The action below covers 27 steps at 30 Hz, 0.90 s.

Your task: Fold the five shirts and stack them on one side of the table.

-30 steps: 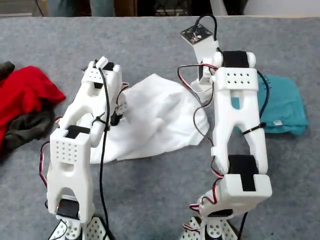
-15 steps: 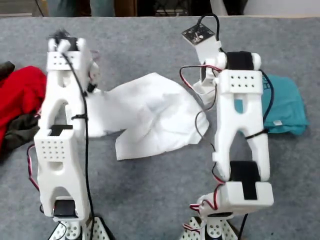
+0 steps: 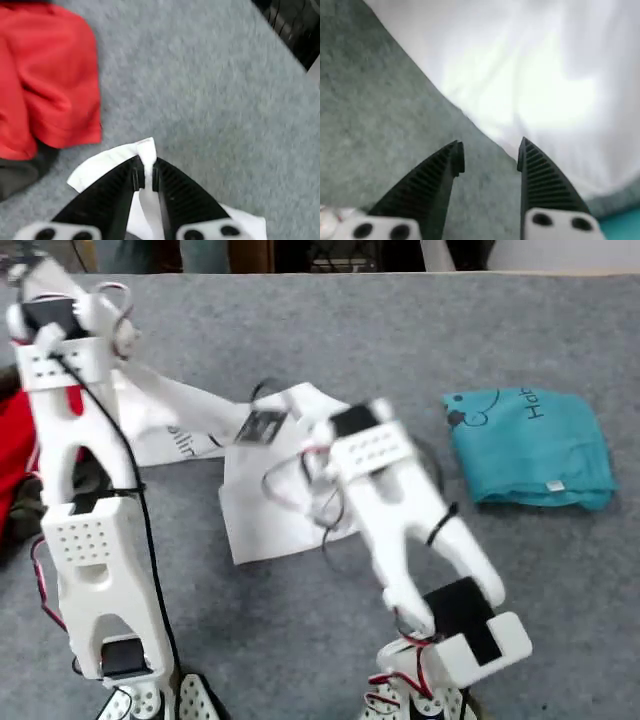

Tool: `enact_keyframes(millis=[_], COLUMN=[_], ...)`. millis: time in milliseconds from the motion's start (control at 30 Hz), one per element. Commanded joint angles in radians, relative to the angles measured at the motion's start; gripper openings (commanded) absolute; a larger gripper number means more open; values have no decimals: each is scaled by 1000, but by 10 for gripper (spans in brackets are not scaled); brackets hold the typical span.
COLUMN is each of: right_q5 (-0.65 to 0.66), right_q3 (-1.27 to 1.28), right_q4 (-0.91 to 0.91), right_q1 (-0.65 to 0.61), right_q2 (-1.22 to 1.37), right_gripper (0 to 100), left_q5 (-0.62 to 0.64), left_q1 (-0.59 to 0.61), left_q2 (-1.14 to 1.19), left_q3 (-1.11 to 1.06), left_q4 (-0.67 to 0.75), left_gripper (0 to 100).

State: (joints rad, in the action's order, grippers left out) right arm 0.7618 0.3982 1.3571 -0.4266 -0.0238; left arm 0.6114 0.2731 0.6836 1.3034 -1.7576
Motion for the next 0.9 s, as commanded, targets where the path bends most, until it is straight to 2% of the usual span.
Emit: enact_keyframes(millis=[0,67,167,233,367,500,633,733,867], right_q5=[2,2,2,2,2,15,147,233,247], right_q3=[191,254,285,269,182,41,-84,-117,-130], right_q4=[-319,-416,-456,-456,-439,-321,-261,-216,-164], right_q1=[-52,-51,-34,-5,91,201,302,327,325], right_q2=[-31,-31,-2,36,108,124,124,124,114], right_gripper=[189,151,8,34,15,13,13,14,50], left_q5=[-29,-41,-58,-63,-69,-104,-100,-100,-97], left_q1=[64,93,128,150,179,206,237,239,260], left_q2=[-15,-8,-6,-6,-8,-6,-6,-6,-6], left_q3=[62,61,56,62,58,56,-13,-101,-194], left_q4=[-2,-2,-2,-2,-2,-2,-2,-2,20], left_gripper=[30,30,30,30,30,30,30,30,30])
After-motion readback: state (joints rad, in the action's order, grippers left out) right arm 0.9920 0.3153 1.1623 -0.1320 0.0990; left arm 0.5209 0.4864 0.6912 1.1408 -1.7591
